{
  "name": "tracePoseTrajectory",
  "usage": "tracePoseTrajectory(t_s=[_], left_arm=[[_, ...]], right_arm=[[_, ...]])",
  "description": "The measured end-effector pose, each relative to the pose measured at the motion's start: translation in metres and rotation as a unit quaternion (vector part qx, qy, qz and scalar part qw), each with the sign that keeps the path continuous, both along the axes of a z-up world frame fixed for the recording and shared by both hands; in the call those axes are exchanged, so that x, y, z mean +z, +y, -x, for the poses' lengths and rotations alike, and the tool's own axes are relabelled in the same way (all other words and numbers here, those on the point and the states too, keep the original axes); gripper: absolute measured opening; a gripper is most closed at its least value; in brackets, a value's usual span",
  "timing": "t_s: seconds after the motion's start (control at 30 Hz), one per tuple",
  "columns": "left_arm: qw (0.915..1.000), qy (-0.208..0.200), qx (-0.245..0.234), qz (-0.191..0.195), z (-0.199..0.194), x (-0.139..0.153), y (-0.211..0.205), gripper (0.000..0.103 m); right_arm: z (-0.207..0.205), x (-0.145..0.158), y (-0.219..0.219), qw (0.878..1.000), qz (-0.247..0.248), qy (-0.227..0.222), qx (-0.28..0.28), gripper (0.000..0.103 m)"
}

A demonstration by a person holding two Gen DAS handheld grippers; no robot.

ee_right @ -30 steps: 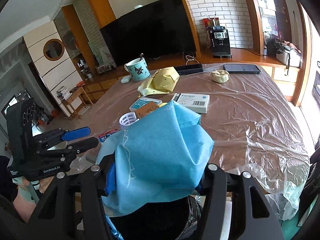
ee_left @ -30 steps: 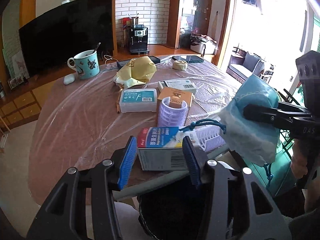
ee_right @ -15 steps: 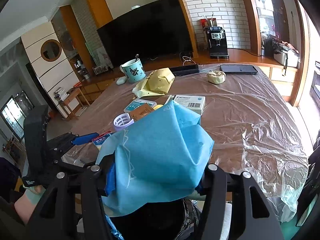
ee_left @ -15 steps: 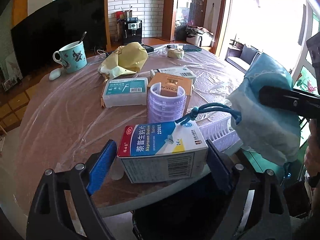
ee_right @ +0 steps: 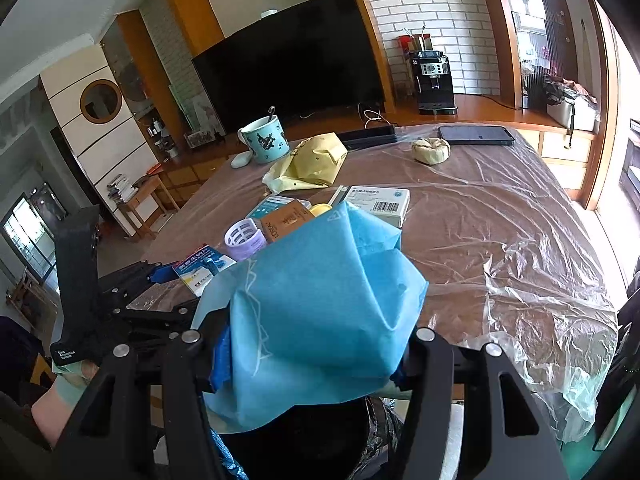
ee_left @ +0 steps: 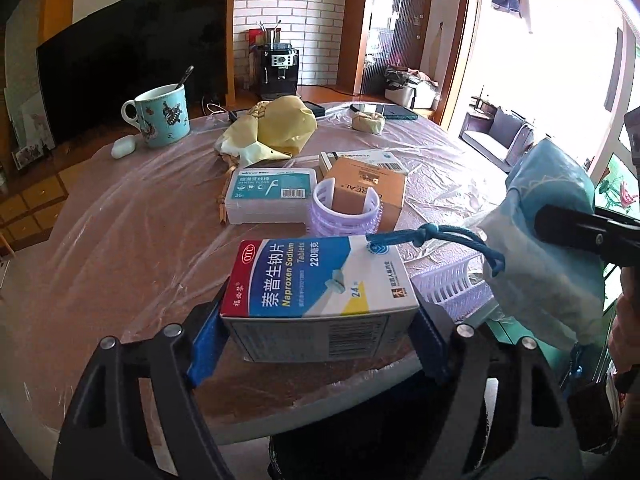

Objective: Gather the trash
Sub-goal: 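Carry the naproxen box and blue cloth over the black trash bin with both tools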

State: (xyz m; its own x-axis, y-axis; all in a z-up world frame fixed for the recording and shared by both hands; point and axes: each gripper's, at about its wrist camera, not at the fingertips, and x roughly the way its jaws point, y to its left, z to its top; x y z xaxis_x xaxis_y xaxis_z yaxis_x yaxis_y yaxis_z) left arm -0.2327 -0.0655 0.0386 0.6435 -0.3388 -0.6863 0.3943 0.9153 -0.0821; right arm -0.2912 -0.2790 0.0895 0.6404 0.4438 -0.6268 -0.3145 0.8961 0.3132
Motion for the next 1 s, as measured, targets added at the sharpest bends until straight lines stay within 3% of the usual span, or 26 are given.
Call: tracePoseTrajectory(t_s=[0.43,0.7,1.0], left_arm=[[0.9996,-0.001,-0.021,0.019,0.043,0.027,0.013,0.079],[0.9989,0.016,-0.045,0.000,0.066,0.019,0.005,0.079],[0.9972,0.050,-0.053,-0.016,0.081,-0.010,-0.004,0.079]], right_arm=[[0.030,0.000,0.005,0.999,0.011,0.007,0.035,0.057],[0.054,-0.005,0.005,0.998,0.031,0.008,0.050,0.057],[0.068,-0.026,0.012,0.996,0.060,0.028,0.055,0.057]])
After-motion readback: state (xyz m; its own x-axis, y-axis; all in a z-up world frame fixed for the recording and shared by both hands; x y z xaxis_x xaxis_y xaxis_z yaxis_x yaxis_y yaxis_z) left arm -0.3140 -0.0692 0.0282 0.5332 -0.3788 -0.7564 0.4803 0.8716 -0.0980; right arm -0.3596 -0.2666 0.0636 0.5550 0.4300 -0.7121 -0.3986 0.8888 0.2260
